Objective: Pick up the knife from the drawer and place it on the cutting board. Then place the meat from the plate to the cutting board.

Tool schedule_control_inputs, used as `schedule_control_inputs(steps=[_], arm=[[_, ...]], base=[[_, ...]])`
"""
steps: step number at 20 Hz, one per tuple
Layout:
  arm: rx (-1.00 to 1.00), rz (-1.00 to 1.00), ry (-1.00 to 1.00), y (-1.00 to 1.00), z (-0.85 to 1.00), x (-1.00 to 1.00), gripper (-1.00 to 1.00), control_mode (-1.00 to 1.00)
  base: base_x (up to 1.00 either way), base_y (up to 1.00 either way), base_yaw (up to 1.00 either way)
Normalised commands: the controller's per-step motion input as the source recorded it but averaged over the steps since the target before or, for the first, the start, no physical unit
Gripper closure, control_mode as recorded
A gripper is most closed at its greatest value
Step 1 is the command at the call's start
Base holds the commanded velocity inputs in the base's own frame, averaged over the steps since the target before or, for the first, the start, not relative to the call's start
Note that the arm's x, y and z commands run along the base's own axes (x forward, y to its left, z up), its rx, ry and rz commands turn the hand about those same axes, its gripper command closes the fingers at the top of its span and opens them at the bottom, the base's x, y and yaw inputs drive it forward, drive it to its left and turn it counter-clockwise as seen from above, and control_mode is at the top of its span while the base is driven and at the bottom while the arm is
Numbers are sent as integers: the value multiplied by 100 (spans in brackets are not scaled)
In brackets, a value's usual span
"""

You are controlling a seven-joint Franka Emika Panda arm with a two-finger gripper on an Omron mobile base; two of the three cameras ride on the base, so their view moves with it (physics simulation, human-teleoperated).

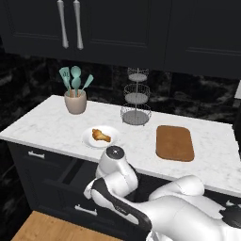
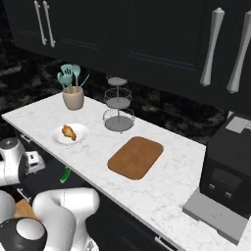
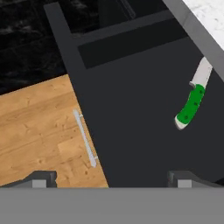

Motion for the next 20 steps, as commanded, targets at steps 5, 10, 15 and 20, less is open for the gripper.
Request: schedule_control_inputs(steps=[5,10,15,20], arm=[[0,3,0,21,-26,7,-100,-100],[0,4,0,13,-14,0,-100,-100],[0,3,6,15,-20,3,-100,-100],[0,3,6,1,-17,17,-100,-100]], base=[[0,0,0],[0,0,0],[0,0,0],[0,0,0]])
